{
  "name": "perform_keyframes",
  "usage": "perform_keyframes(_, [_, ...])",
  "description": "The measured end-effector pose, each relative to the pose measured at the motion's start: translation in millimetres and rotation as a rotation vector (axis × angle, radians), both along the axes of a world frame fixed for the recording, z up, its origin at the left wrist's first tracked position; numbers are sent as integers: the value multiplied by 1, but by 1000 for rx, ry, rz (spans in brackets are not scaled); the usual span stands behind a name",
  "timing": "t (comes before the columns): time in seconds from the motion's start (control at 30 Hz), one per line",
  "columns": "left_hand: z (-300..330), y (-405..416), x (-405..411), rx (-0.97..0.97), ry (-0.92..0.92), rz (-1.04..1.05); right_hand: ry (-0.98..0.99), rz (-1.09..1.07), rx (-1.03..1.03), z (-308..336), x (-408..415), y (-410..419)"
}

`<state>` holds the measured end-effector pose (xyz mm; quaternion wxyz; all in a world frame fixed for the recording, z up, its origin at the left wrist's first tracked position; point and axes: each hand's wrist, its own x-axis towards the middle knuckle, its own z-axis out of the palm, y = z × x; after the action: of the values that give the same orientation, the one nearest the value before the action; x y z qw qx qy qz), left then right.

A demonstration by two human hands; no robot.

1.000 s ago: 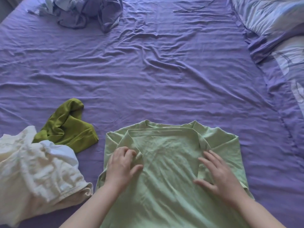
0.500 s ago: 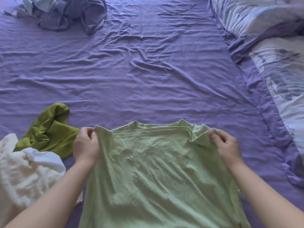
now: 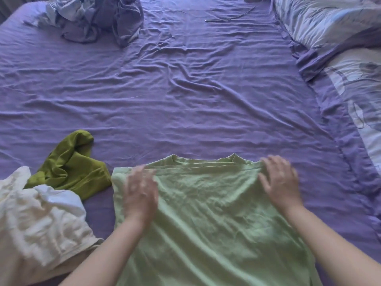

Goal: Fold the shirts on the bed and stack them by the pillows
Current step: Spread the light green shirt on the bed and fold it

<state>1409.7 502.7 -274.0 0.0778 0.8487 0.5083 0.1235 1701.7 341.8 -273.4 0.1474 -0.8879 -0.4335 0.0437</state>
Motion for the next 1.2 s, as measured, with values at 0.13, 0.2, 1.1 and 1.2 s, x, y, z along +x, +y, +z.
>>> perform_keyframes(0.13, [-14, -52, 48, -143, 152, -462, 94, 171, -367, -26, -13, 2])
perform_keyframes(0.2, [-29, -68, 68, -243, 277, -570, 106, 162, -441, -36, -7, 7])
perform_keyframes(1.1, [-52, -103, 228, -261, 468, -633, 58, -54, -250, -24, -42, -134])
perform_keyframes(1.2, [-46, -115, 212, -234, 478, -642, 176, -227, -159, -21, -58, -145])
